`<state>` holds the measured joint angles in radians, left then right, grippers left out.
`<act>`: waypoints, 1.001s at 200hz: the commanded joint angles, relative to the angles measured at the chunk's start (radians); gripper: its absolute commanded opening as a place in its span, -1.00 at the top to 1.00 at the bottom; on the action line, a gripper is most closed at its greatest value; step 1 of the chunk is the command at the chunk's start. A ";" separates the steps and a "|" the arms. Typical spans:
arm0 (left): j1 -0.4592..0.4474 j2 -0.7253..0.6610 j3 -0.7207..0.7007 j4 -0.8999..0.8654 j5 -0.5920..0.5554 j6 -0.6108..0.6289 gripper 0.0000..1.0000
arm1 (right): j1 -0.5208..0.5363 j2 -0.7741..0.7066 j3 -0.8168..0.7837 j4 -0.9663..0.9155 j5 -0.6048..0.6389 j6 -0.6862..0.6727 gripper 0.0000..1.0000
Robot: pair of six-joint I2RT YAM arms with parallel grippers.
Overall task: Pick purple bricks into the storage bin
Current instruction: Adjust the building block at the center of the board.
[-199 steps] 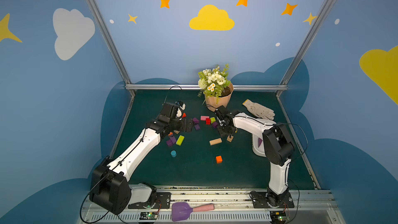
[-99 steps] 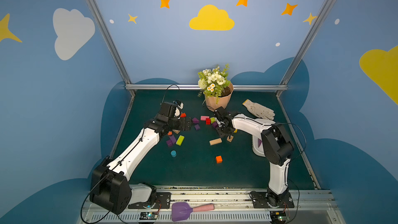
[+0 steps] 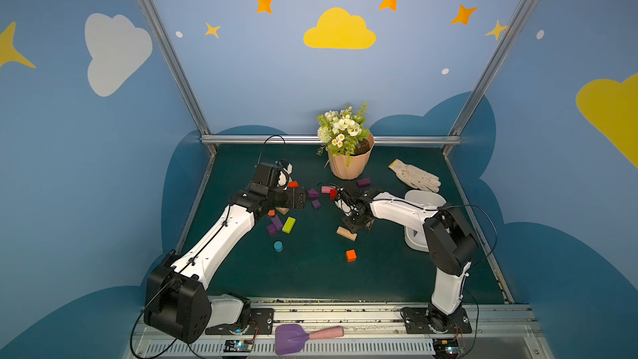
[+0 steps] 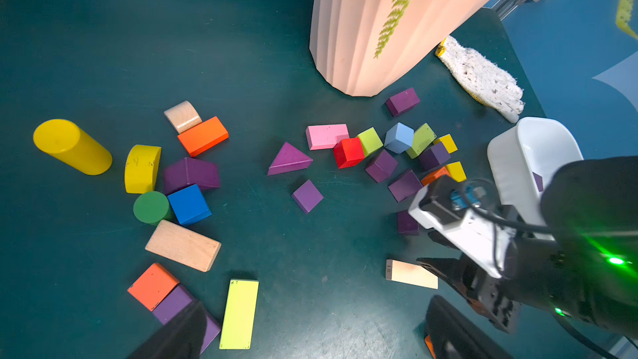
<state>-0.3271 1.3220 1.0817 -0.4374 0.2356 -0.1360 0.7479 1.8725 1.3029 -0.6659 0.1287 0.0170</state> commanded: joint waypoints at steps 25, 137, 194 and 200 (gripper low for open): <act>0.006 -0.016 -0.015 0.015 0.018 -0.006 -1.00 | -0.031 -0.072 -0.016 0.019 -0.025 -0.051 0.10; 0.009 -0.008 -0.023 0.029 0.047 0.001 -1.00 | -0.110 -0.111 0.002 0.035 -0.256 -0.315 -0.18; 0.009 0.002 -0.027 0.037 0.061 -0.002 -1.00 | -0.111 -0.029 0.087 -0.029 -0.272 -0.393 -0.19; 0.010 0.003 -0.027 0.036 0.062 -0.002 -1.00 | -0.110 -0.018 0.096 -0.038 -0.274 -0.399 -0.20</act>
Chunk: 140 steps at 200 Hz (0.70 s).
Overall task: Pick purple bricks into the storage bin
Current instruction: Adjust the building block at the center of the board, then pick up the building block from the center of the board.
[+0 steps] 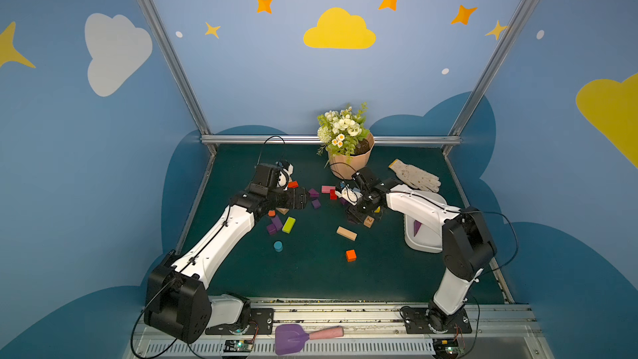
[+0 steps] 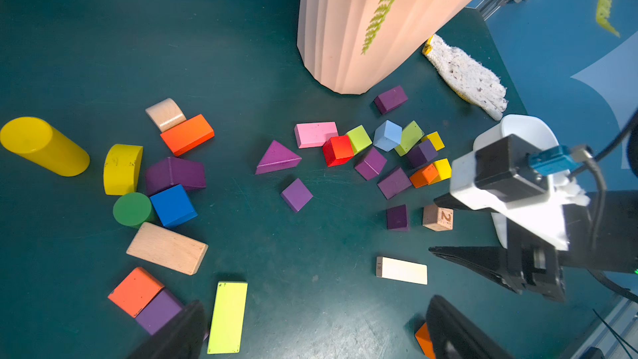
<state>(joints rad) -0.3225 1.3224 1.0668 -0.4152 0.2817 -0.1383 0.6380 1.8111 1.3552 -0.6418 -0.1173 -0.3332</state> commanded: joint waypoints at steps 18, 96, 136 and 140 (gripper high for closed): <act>0.006 0.006 -0.013 0.014 0.016 0.002 -1.00 | 0.002 0.073 0.073 -0.088 -0.029 -0.065 -0.21; 0.007 0.019 -0.012 0.014 0.022 0.000 -1.00 | 0.022 0.174 0.167 -0.137 0.035 -0.112 -0.21; 0.007 0.022 -0.010 0.013 0.019 0.002 -1.00 | 0.028 0.219 0.195 -0.159 0.062 -0.139 -0.19; 0.007 0.023 -0.010 0.013 0.020 0.001 -1.00 | 0.028 0.222 0.198 -0.160 0.064 -0.142 -0.19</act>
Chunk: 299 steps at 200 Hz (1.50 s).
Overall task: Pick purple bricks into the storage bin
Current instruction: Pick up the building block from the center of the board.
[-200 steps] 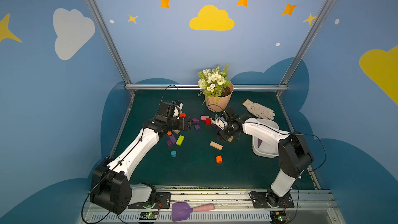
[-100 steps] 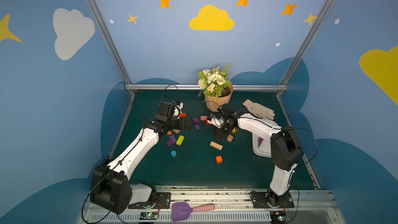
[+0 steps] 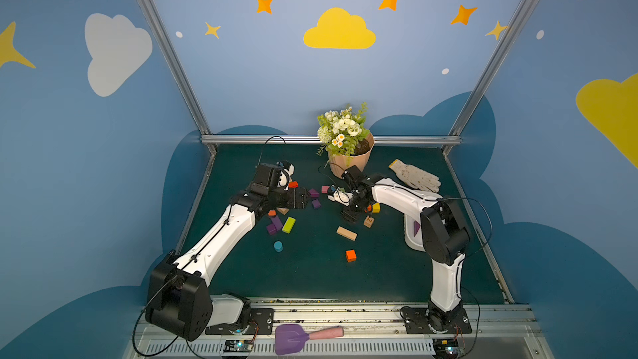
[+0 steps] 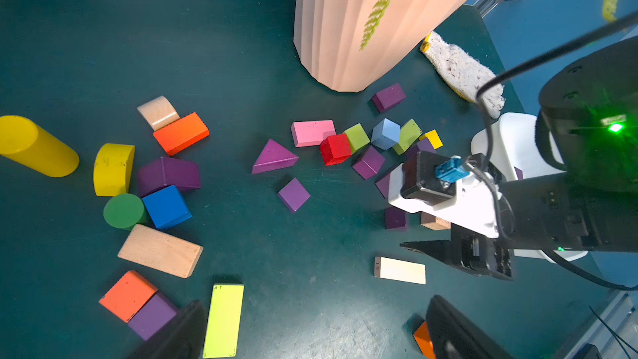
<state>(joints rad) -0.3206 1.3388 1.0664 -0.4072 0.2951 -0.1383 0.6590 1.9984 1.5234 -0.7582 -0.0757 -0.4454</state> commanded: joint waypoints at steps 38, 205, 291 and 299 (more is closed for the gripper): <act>0.007 0.011 -0.007 0.005 0.008 0.002 -1.00 | 0.007 0.046 0.030 -0.052 0.028 -0.038 -0.17; 0.011 0.025 0.008 -0.015 0.001 -0.014 -1.00 | 0.018 0.068 0.031 -0.029 0.045 0.011 0.39; 0.011 0.019 0.011 -0.021 -0.019 -0.024 -1.00 | 0.036 -0.017 -0.033 0.003 0.053 0.062 0.42; 0.011 0.019 0.013 -0.025 -0.020 -0.025 -1.00 | 0.037 -0.026 -0.039 0.006 0.058 0.069 0.42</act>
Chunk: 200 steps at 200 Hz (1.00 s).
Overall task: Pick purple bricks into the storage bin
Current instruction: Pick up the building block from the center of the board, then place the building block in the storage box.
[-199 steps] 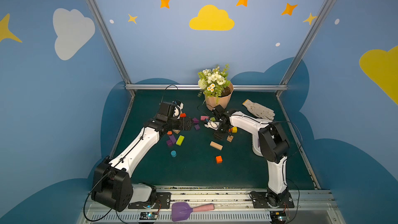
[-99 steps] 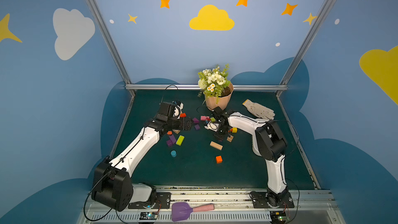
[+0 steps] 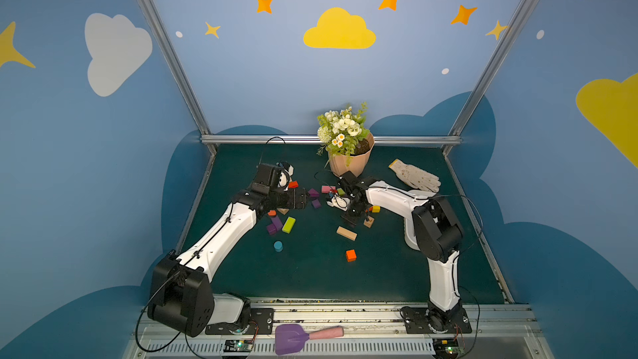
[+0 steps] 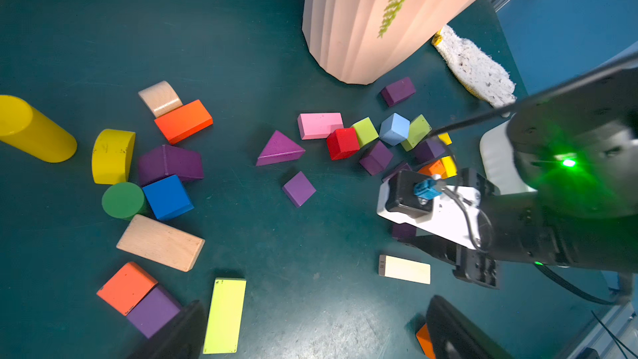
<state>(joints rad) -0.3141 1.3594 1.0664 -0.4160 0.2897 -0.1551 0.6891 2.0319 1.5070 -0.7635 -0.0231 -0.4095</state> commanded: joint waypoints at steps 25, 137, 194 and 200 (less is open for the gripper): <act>0.005 -0.004 0.014 -0.017 -0.024 -0.012 -1.00 | 0.010 -0.086 -0.037 0.013 0.014 0.047 0.43; -0.001 -0.036 -0.014 0.013 -0.029 -0.014 -1.00 | -0.012 -0.234 -0.157 0.072 0.050 0.164 0.43; -0.017 -0.042 -0.022 0.027 -0.009 -0.015 -1.00 | -0.085 -0.347 -0.236 0.099 0.049 0.255 0.45; -0.022 -0.042 -0.023 0.028 -0.008 -0.015 -1.00 | -0.097 -0.361 -0.245 0.105 0.046 0.265 0.45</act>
<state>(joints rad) -0.3256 1.3361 1.0615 -0.3977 0.2718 -0.1696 0.6296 1.7378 1.2934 -0.6823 0.0223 -0.2081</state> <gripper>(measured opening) 0.999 0.330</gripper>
